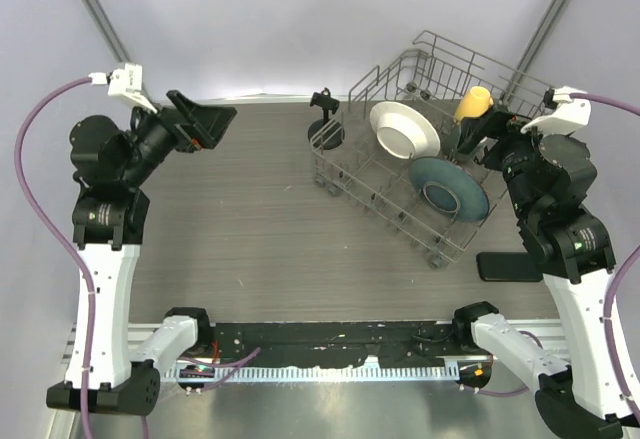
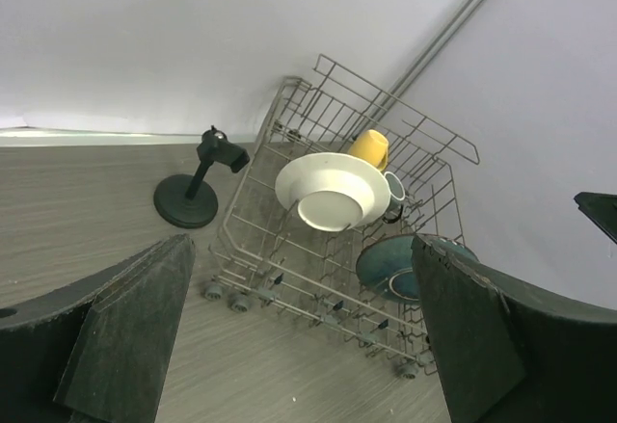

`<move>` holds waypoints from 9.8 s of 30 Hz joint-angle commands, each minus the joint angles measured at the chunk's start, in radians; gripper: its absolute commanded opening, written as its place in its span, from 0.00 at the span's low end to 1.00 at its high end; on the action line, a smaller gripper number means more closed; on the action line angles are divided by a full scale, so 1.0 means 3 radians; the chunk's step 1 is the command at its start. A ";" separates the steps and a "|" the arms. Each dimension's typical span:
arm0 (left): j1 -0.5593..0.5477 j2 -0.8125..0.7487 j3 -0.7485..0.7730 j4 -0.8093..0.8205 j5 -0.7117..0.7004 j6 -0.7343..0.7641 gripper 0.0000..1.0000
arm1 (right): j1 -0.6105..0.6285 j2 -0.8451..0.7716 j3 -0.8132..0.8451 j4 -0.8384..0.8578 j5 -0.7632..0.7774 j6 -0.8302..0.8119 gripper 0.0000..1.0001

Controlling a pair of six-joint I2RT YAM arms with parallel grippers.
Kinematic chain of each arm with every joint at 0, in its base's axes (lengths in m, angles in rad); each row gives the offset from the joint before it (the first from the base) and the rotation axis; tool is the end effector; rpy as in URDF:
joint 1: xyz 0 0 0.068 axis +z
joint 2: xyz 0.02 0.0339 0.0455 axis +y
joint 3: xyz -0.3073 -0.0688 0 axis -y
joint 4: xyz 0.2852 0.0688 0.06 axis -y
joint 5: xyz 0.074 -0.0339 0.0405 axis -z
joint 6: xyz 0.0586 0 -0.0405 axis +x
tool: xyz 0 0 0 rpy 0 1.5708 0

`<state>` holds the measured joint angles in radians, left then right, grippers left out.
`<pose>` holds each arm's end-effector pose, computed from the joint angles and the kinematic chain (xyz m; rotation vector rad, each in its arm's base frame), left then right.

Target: Place the phone on the phone stand

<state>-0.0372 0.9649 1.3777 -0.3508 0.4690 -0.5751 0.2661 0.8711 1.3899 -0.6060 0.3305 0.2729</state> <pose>0.2071 -0.0342 0.5433 -0.0316 1.5750 -0.8374 0.1680 0.0261 0.5308 0.2556 1.6352 0.1362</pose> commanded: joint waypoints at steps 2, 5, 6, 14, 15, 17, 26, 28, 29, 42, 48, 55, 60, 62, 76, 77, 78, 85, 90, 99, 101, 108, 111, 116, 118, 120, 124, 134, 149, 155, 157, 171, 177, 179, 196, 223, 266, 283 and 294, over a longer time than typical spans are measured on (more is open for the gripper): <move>0.0011 0.0515 0.0296 -0.0109 0.0267 -0.0112 1.00 | -0.0013 0.0057 0.0056 0.0174 -0.0012 0.0057 0.99; 0.0011 0.0913 0.0408 -0.0150 0.0308 -0.0240 1.00 | -0.0018 0.0103 0.0015 0.0230 -0.0181 0.0118 0.99; 0.0006 0.1011 0.0444 -0.0150 0.0293 -0.0337 1.00 | -0.0013 0.0148 0.0045 0.0200 -0.0343 0.0143 0.99; -0.0147 0.2141 0.0791 0.0218 0.0318 -0.0675 1.00 | -0.0018 0.0276 -0.0139 0.0113 -0.0693 0.0282 0.99; -0.0172 0.2421 0.0994 0.0203 0.0359 -0.0696 1.00 | -0.0013 0.0287 -0.0128 0.0067 -0.0733 0.0266 0.99; -0.0254 0.2734 0.1215 0.0177 0.0506 -0.0757 1.00 | -0.0013 0.0318 -0.0108 -0.0015 -0.0906 0.0231 0.99; -0.0428 0.3992 0.2012 0.0975 0.0584 -0.1324 1.00 | -0.0013 -0.0122 -0.0333 0.0138 -0.1332 0.0292 0.99; -0.0454 0.4217 0.2141 0.1056 0.0594 -0.1396 1.00 | -0.0013 -0.0168 -0.0338 0.0138 -0.1291 0.0261 0.99; -0.0484 0.4269 0.2203 0.1123 0.0610 -0.1493 1.00 | -0.0013 -0.0173 -0.0338 0.0123 -0.1271 0.0256 0.99; -0.0653 0.4622 0.2331 0.1557 0.0661 -0.1718 0.91 | -0.0018 -0.0158 -0.0261 0.0051 -0.1240 0.0256 0.99; -0.0699 0.4653 0.2346 0.1599 0.0671 -0.1765 0.82 | -0.0013 -0.0127 -0.0277 0.0051 -0.1230 0.0231 0.99; -0.0715 0.4704 0.2372 0.1481 0.0661 -0.1744 0.70 | -0.0013 -0.0122 -0.0328 0.0118 -0.1265 0.0256 0.99; -0.0715 0.4750 0.2479 0.1297 0.0625 -0.1657 0.61 | -0.0018 -0.0122 -0.0348 0.0118 -0.1265 0.0266 0.99; -0.0715 0.4780 0.2540 0.1251 0.0569 -0.1632 0.51 | -0.0013 -0.0142 -0.0353 0.0118 -0.1276 0.0261 0.99; -0.0403 0.3376 0.1448 0.0868 0.0140 -0.1284 0.00 | -0.0013 -0.0209 -0.0731 0.0424 -0.1755 0.0521 0.99; -0.0377 0.3187 0.1224 0.0913 0.0104 -0.1309 0.00 | -0.0007 -0.0219 -0.0868 0.0576 -0.1858 0.0567 0.99; -0.0327 0.2973 0.0817 0.0919 0.0012 -0.1330 0.00 | -0.0002 -0.0204 -0.0930 0.0659 -0.2091 0.0634 0.99; -0.0254 0.1093 -0.0689 0.0847 -0.0269 -0.1371 0.00 | 0.0702 0.0087 -0.1197 0.0961 -0.2064 0.0804 0.99; -0.0290 0.0032 -0.1950 0.1230 -0.0300 -0.1646 0.00 | 0.1871 0.0455 -0.1217 0.1114 -0.1538 0.0788 0.99; -0.0290 -0.1446 -0.3052 0.1470 -0.0531 -0.1861 0.00 | 0.2299 0.0911 -0.1488 0.2126 -0.1409 0.1441 0.99; -0.0290 -0.1559 -0.3160 0.1593 -0.0510 -0.1938 0.00 | 0.2304 0.0931 -0.1585 0.2270 -0.1398 0.1534 0.99; -0.0372 -0.1616 -0.3737 0.2324 -0.0408 -0.2301 0.00 | 0.2304 0.0799 -0.2122 0.2802 -0.1577 0.1749 0.99; -0.0433 -0.1585 -0.3937 0.2656 -0.0449 -0.2399 0.00 | 0.2304 0.0707 -0.2296 0.2828 -0.1588 0.1754 0.99; -0.0500 -0.1606 -0.4152 0.2918 -0.0510 -0.2465 0.00 | 0.2299 0.0630 -0.2444 0.3032 -0.1674 0.1912 0.99; -0.0505 -0.1616 -0.4249 0.3065 -0.0535 -0.2587 0.00 | 0.2299 0.0630 -0.2475 0.3210 -0.1680 0.2020 0.99; -0.0510 -0.1647 -0.4357 0.3107 -0.0551 -0.2644 0.00 | 0.2299 0.0635 -0.2582 0.3410 -0.1664 0.2188 0.99; -0.0510 -0.1647 -0.4454 0.3173 -0.0582 -0.2817 0.00 | 0.2299 0.0752 -0.2618 0.3585 -0.1598 0.2286 0.99; -0.0536 -0.1621 -0.4393 0.2786 -0.0643 -0.2844 0.00 | 0.2299 0.1473 -0.2399 0.3947 -0.1623 0.2618 0.99; -0.0602 -0.1254 -0.4260 0.2641 -0.0613 -0.2844 0.00 | 0.2283 0.2434 -0.2051 0.4632 -0.1521 0.3451 0.90; -0.0643 -0.1156 -0.4296 0.2729 -0.0684 -0.2838 0.00 | 0.2268 0.2578 -0.2036 0.4812 -0.1552 0.3549 0.83; -0.0658 -0.1125 -0.4311 0.2734 -0.0694 -0.2833 0.00 | 0.2253 0.2624 -0.2010 0.4827 -0.1557 0.3574 0.79; -0.0704 -0.0936 -0.4449 0.2622 -0.0801 -0.2762 0.00 | 0.2181 0.2716 -0.1913 0.4930 -0.1547 0.3667 0.34; -0.0709 -0.0870 -0.4485 0.2320 -0.0878 -0.2670 0.00 | 0.2099 0.2665 -0.2000 0.4812 -0.1588 0.3661 0.01; -0.0709 -0.0798 -0.4480 0.2233 -0.0914 -0.2634 0.00 | 0.2064 0.2629 -0.2030 0.4771 -0.1608 0.3656 0.01; -0.0740 -0.0337 -0.4551 0.2259 -0.1026 -0.2496 0.00 | 0.1941 0.2470 -0.1913 0.4367 -0.1720 0.3396 0.01; -0.0740 -0.0368 -0.4322 0.1666 -0.1139 -0.2276 0.48 | 0.1787 0.2491 -0.1616 0.3814 -0.1996 0.3247 0.01; -0.0556 -0.1125 -0.2828 0.0704 -0.0163 -0.1361 1.00 | 0.1711 0.2884 -0.1933 0.4321 -0.2130 0.3615 0.01; -0.0556 -0.1028 -0.2098 0.0131 -0.0372 -0.0676 1.00 | 0.1757 0.2726 -0.1923 0.4322 -0.1961 0.3355 0.52; -0.0750 -0.0523 -0.1489 0.0147 -0.0188 -0.0384 1.00 | 0.1649 0.2221 -0.1413 0.2937 -0.1772 0.2456 0.85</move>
<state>-0.2203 0.7647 0.8467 -0.3191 0.3756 -0.7483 0.7704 1.6585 0.8860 0.5053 -0.2737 1.1725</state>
